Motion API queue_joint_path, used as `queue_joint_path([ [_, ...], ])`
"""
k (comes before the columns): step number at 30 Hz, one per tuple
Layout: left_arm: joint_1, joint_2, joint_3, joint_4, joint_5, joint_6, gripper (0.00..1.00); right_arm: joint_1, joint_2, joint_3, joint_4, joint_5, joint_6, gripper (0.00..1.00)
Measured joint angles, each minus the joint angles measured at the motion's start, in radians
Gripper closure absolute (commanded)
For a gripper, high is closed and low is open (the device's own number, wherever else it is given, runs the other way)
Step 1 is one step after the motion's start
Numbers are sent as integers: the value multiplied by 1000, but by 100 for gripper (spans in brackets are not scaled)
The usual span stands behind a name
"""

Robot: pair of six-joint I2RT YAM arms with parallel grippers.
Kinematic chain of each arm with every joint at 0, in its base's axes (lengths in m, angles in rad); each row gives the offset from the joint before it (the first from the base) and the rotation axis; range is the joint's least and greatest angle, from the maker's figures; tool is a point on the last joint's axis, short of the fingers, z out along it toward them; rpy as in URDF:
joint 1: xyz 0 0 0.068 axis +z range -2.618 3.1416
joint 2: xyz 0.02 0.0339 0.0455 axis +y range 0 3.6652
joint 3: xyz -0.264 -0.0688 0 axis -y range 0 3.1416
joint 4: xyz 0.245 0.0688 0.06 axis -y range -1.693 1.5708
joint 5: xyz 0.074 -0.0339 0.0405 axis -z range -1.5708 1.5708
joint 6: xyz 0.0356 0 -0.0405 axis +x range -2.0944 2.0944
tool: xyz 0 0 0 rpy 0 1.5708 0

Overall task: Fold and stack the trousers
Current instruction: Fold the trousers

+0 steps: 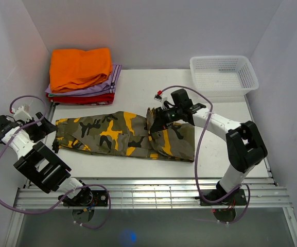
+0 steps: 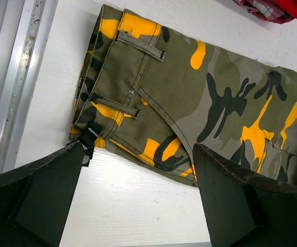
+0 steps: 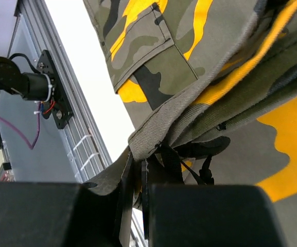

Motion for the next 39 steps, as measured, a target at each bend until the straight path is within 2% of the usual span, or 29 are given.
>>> queue_joint_path([
  [6, 0, 0, -29, 7, -21, 3, 2, 74, 118, 18, 34, 46, 57, 92],
  [7, 0, 0, -30, 6, -24, 3, 2, 82, 134, 22, 34, 49, 59, 85],
  [8, 0, 0, -31, 8, -26, 3, 2, 94, 152, 29, 32, 51, 63, 74],
  [9, 0, 0, -32, 10, -28, 3, 2, 108, 170, 39, 31, 52, 66, 60],
  [11, 0, 0, -35, 14, -30, 5, 2, 134, 190, 60, 25, 53, 70, 27],
  [12, 0, 0, -37, 14, -31, 6, 2, 146, 192, 67, 24, 53, 71, 17],
  [13, 0, 0, -39, 14, -32, 7, 2, 156, 192, 74, 22, 50, 68, 14],
  [17, -5, -3, -40, 14, -34, 15, 2, 181, 188, 92, 19, 40, 49, 18],
  [23, -59, -42, -40, 25, -50, 41, 2, 140, 145, 125, -99, 40, -70, 38],
  [27, -159, -98, -38, 13, -53, 85, 2, 94, 82, 128, -234, 89, -219, 41],
  [31, -307, -161, -26, -21, -6, 125, 2, 7, -35, 35, -350, 211, -362, 45],
  [33, -353, -179, -22, -37, 27, 129, 2, -83, -92, -14, -421, 257, -403, 44],
  [35, -402, -187, -22, -45, 42, 124, 3, -192, -126, -43, -470, 291, -431, 36],
  [37, -438, -186, -24, -44, 48, 108, 3, -319, -143, -63, -517, 317, -457, 22],
  [39, -454, -185, -29, -40, 50, 87, 3, -421, -147, -79, -549, 333, -476, 21],
])
